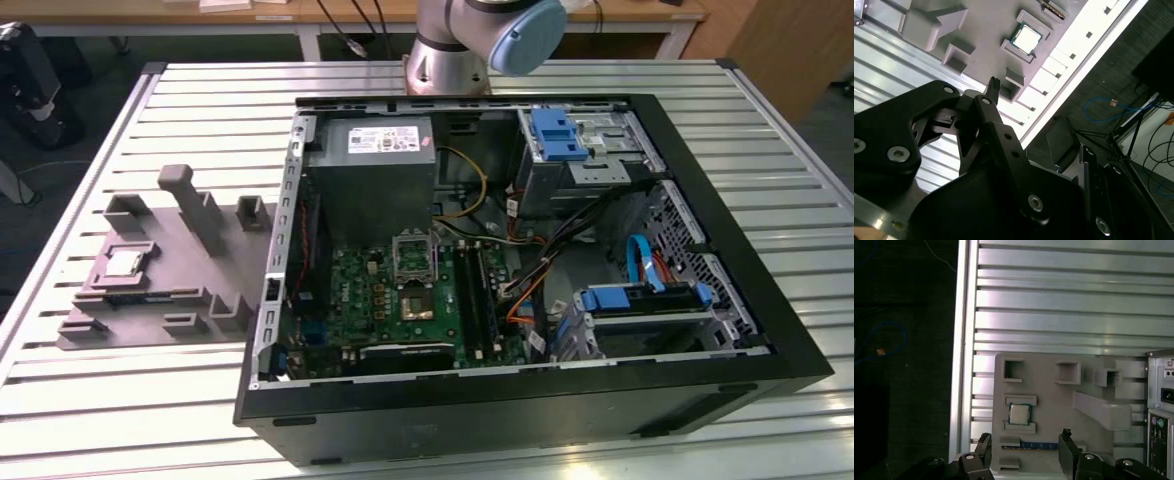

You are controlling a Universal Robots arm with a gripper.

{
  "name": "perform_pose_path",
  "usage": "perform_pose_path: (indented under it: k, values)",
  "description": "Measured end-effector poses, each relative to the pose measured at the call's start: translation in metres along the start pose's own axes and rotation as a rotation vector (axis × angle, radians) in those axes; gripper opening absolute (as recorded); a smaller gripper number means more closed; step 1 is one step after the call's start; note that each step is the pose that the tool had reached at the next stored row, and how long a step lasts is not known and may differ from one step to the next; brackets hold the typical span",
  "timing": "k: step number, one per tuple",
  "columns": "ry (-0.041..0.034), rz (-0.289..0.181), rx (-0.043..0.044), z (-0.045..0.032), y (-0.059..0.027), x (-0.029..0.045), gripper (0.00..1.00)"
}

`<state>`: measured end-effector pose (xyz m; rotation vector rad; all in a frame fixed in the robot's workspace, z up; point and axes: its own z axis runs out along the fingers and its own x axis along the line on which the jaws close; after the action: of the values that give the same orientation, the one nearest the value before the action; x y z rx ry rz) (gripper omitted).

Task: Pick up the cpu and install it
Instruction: 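Pick up the cpu and move it towards the insertion slot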

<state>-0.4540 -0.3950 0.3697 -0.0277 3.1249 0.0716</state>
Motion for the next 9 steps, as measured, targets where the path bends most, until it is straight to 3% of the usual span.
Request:
perform_pose_path:
  k: [9]
  values:
    - [-0.0008,0.000,0.0000,0.0024,-0.0001,0.0000,0.65]
